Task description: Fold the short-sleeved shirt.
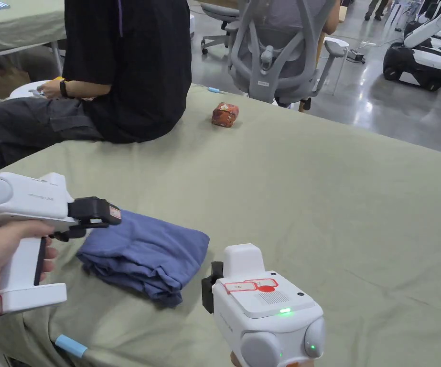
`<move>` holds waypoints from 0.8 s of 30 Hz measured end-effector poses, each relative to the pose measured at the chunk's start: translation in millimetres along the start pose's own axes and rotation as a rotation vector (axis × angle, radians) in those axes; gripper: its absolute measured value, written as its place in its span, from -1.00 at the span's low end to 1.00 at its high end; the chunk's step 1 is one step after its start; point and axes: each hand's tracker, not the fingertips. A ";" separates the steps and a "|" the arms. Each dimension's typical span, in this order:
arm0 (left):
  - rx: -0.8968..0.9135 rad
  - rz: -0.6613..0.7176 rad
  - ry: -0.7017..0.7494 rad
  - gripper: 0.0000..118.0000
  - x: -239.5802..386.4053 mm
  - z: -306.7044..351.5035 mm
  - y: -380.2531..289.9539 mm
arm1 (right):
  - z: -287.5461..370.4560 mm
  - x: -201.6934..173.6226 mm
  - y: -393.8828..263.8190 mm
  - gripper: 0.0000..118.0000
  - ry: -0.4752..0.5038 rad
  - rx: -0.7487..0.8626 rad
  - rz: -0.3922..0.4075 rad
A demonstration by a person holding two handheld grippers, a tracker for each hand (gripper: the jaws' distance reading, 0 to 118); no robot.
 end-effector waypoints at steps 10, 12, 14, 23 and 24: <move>0.172 -0.179 0.081 -1.00 136.4 40.7 -66.6 | 79.7 81.3 -5.8 -1.00 -0.071 0.054 -0.183; 0.207 -0.274 0.064 -1.00 188.6 26.1 -91.9 | 107.8 112.1 -11.0 -1.00 -0.142 0.086 -0.195; 0.225 -0.304 -0.011 -1.00 243.5 12.1 -114.5 | 141.0 143.9 -16.7 -1.00 -0.221 0.110 -0.178; 0.574 -0.706 0.023 -1.00 483.2 19.4 -223.3 | 302.1 263.6 -24.1 -1.00 -0.606 0.278 -0.075; 0.579 -0.739 -0.010 -1.00 496.2 25.6 -229.2 | 319.6 269.5 -22.3 -1.00 -0.625 0.302 -0.058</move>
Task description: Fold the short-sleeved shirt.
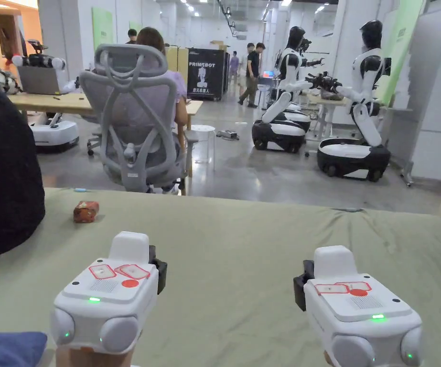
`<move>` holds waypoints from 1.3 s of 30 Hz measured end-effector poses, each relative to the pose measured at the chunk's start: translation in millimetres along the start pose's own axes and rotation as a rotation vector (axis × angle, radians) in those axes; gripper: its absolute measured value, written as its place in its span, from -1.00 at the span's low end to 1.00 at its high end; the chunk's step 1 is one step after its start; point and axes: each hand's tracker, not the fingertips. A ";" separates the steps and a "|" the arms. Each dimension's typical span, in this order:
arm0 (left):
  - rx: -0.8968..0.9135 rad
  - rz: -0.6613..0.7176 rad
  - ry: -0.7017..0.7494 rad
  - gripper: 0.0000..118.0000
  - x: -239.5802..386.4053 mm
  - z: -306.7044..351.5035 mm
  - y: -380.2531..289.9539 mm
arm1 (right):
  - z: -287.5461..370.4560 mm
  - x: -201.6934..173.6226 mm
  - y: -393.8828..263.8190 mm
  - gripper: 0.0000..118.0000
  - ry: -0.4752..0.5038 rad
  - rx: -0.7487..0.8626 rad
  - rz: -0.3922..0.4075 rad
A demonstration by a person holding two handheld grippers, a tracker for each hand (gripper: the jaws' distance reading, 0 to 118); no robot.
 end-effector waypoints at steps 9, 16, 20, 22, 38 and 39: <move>0.125 -0.001 -0.011 -1.00 21.6 44.8 52.2 | 47.7 53.8 28.2 -1.00 -0.060 0.103 -0.044; 0.158 -0.003 -0.008 -1.00 15.8 52.3 71.9 | 41.7 50.8 26.7 -1.00 -0.032 0.097 -0.114; 0.162 -0.016 -0.012 -0.37 15.6 55.3 73.3 | 43.3 51.5 26.4 -0.78 -0.041 0.103 -0.122; 0.171 -0.012 -0.013 0.31 14.9 57.3 71.0 | 41.9 53.1 26.0 0.08 -0.047 0.106 -0.126; 0.224 -0.013 -0.020 1.00 22.0 67.0 68.1 | 49.4 51.2 28.6 1.00 -0.027 0.128 -0.134; 0.226 -0.011 -0.023 1.00 22.1 67.3 68.7 | 48.6 50.7 28.3 1.00 -0.029 0.124 -0.131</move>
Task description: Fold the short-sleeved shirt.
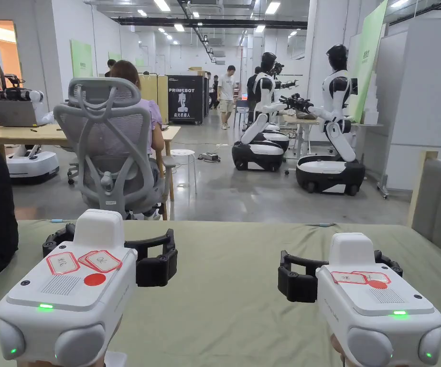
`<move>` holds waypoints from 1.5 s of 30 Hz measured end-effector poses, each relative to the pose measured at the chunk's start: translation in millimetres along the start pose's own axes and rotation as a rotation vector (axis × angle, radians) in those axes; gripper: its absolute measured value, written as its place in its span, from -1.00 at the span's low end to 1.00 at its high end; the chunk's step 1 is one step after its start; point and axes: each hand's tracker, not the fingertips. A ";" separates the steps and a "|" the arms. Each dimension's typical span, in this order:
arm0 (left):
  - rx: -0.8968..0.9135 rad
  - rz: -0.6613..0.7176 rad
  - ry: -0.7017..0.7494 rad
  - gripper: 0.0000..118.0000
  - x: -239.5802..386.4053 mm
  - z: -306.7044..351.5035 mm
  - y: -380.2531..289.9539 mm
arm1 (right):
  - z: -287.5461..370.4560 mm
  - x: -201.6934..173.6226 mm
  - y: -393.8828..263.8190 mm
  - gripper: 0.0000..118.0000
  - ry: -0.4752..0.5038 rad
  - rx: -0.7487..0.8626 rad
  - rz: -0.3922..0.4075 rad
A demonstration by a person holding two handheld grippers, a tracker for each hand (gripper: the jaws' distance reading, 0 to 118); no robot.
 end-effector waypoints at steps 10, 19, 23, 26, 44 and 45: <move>-0.016 0.009 -0.020 1.00 3.1 1.2 -1.4 | -8.3 -0.2 2.9 1.00 0.037 -0.045 -0.081; -0.026 0.020 -0.017 1.00 1.9 2.6 -3.1 | -10.6 -11.2 5.3 1.00 -0.085 -0.057 -0.070; -0.030 0.026 -0.010 1.00 0.6 2.7 -4.1 | -4.6 -5.7 7.3 1.00 -0.037 -0.034 -0.144; -0.033 0.018 -0.010 1.00 2.1 3.7 -5.1 | -2.5 -2.1 9.1 1.00 -0.028 -0.021 -0.175; -0.047 0.014 0.008 1.00 5.0 1.6 -6.0 | -1.3 -8.4 5.7 1.00 -0.052 -0.023 -0.088; -0.050 0.015 0.009 1.00 4.7 1.2 -6.3 | -1.0 -9.6 5.4 1.00 -0.051 -0.027 -0.088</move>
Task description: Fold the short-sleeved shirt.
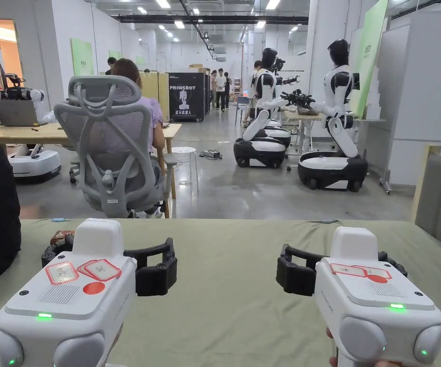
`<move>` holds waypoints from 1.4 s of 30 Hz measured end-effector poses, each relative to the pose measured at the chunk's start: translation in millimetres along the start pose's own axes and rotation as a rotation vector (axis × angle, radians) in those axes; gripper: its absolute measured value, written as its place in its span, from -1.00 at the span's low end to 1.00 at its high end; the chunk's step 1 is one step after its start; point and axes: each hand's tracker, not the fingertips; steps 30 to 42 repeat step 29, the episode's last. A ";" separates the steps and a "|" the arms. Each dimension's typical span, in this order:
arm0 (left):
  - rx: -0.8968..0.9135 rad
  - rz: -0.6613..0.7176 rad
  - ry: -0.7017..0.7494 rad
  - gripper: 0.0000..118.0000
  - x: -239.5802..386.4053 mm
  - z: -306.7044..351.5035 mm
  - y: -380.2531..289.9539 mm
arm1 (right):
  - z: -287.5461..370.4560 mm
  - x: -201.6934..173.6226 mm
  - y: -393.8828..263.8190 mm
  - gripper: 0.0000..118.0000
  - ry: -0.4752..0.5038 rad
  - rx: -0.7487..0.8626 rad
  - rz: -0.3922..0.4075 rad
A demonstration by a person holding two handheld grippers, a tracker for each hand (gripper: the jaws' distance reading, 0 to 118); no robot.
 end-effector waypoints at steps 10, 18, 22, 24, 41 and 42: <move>0.000 -0.006 -0.004 1.00 2.8 0.5 -1.4 | 3.9 -4.6 -2.3 1.00 -0.021 0.013 -0.011; -0.001 0.008 -0.009 1.00 2.5 -0.5 -2.5 | 7.8 -3.2 0.2 1.00 0.044 -0.007 -0.008; -0.010 0.003 -0.007 1.00 3.2 -1.0 -5.2 | 7.4 -7.2 -1.8 1.00 0.029 0.012 0.025; -0.012 0.005 -0.009 1.00 3.1 -1.1 -5.6 | 7.6 -8.5 -3.0 1.00 0.008 0.019 0.010; -0.004 0.010 -0.003 1.00 2.9 0.0 -4.3 | 8.3 -10.1 -5.3 1.00 0.051 -0.026 0.040; -0.004 0.010 -0.003 1.00 2.9 0.0 -4.3 | 8.3 -10.1 -5.3 1.00 0.051 -0.026 0.040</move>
